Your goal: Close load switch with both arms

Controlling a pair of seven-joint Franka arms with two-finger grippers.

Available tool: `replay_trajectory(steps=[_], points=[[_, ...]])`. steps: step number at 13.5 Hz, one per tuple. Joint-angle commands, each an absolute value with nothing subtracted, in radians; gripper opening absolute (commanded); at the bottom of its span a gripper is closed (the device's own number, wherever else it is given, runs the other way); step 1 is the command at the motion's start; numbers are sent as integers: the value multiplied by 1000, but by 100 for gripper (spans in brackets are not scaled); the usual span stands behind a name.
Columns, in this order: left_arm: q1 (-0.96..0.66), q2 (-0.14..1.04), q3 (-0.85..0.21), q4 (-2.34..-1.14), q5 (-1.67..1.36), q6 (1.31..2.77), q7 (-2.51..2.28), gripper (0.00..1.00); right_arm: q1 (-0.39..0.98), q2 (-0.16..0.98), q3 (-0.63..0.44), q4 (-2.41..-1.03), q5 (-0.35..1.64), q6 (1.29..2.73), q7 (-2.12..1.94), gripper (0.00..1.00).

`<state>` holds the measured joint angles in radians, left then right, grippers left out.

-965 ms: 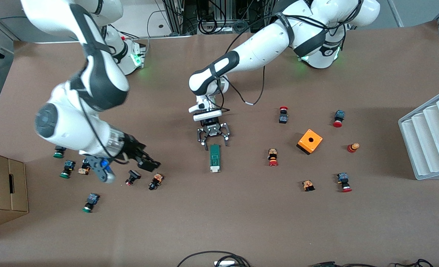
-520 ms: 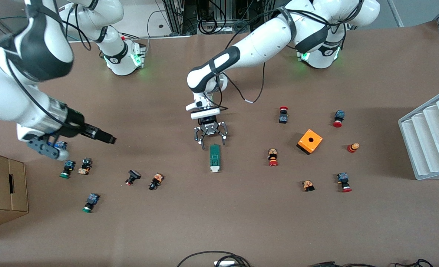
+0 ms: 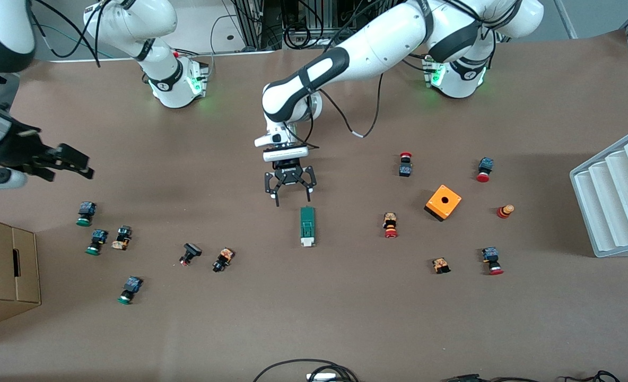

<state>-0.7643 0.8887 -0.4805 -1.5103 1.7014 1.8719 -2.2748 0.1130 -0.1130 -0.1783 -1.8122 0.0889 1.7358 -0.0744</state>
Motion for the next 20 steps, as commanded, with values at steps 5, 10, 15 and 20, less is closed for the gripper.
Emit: replay_trajectory(steps=[5, 10, 15, 20], points=[[-710, 746, -479, -1529, 1507, 1977, -2045, 100, 117, -118, -212, -1841, 52, 1775, -153, 100], [-689, 674, -479, -1525, 1367, 2031, -1870, 100, 117, -103, -212, -1813, 52, 1784, -149, 100], [-654, 592, -477, -1520, 1212, 2039, -1640, 100, 112, -103, -212, -1802, 45, 1778, -150, 100], [-624, 528, -477, -1520, 1117, 2040, -1526, 100, 110, -94, -212, -1799, 2, 1778, -224, 100]])
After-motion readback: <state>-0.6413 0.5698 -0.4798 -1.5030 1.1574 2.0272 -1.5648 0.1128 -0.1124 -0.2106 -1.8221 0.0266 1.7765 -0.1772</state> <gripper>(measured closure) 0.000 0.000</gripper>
